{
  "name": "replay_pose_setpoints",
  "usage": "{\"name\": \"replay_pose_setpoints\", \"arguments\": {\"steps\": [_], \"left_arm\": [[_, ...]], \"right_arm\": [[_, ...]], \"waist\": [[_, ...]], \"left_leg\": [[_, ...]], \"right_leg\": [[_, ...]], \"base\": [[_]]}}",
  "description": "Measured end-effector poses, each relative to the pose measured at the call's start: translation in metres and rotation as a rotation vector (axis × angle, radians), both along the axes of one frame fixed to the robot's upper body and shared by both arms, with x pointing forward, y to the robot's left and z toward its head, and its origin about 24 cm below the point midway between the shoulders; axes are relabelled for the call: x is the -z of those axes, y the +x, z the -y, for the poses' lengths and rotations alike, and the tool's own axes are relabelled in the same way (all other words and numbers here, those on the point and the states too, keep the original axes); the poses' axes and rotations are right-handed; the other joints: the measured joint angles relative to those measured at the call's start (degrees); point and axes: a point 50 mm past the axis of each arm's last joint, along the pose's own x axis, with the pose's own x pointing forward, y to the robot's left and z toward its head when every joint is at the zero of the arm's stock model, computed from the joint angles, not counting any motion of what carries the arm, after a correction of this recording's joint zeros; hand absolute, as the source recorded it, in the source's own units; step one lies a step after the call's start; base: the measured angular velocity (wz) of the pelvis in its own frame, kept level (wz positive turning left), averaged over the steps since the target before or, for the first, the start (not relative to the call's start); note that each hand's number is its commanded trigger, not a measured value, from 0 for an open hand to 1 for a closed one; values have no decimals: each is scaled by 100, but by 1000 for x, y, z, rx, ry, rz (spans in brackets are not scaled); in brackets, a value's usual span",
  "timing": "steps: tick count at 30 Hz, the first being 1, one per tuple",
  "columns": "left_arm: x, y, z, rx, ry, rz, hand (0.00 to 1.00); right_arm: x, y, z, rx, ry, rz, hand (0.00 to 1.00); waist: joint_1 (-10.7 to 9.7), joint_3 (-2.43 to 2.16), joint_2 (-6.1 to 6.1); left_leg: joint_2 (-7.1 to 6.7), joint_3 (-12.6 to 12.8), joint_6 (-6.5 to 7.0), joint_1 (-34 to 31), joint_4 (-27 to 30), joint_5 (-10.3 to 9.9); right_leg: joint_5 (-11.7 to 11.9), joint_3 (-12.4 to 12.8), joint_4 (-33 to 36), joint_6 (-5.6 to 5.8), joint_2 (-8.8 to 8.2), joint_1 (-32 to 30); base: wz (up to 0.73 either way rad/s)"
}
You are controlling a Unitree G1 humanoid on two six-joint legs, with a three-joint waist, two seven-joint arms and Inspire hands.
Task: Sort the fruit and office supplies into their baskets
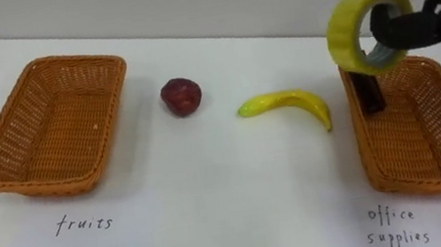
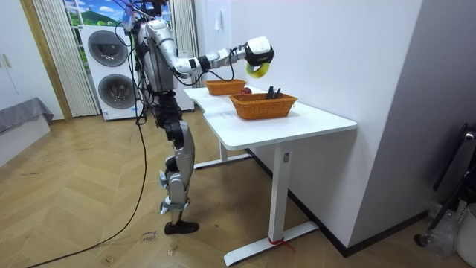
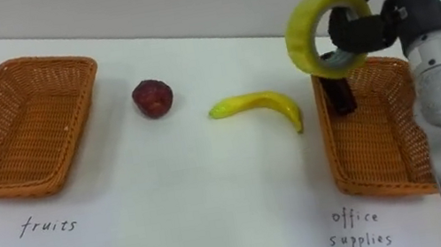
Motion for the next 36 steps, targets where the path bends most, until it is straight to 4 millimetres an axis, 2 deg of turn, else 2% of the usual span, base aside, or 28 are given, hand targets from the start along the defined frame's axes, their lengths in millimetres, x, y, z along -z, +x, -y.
{"name": "replay_pose_setpoints", "arguments": {"steps": [8, 16, 30, 35, 36], "left_arm": [[0, -3, 1, -1, -8, -4, 0], [0, -5, 1, -20, -15, -3, 0], [0, -3, 1, -17, -16, -1, 0], [0, -5, 1, -19, -16, -4, 0], [0, -5, 1, -19, -16, -5, 0]], "right_arm": [[11, -11, 11, 42, 1, -34, 100], [44, -22, 26, 107, 28, -172, 100], [50, -24, 28, 110, 25, -201, 100], [52, -24, 29, 110, 27, -212, 100], [52, -24, 29, 110, 28, -214, 73]], "waist": [[-109, 6, -1], [-174, -5, -12], [-173, 18, 50], [-175, 12, 61], [-177, 12, 62]], "left_leg": [[-4, 69, 5, 20, -24, -2], [-7, 77, 10, 28, -39, 2], [-16, 82, 11, 21, -65, 2], [-19, 82, 11, 22, -64, 3], [-18, 81, 12, 23, -62, 3]], "right_leg": [[-3, 76, 62, 3, -6, -36], [-6, 115, 58, 6, -5, -38], [-17, 129, 42, 22, -3, -56], [-22, 130, 41, 28, -5, -60], [-22, 130, 40, 28, -5, -59]], "base": [[-5], [0], [0], [0], [0]]}}
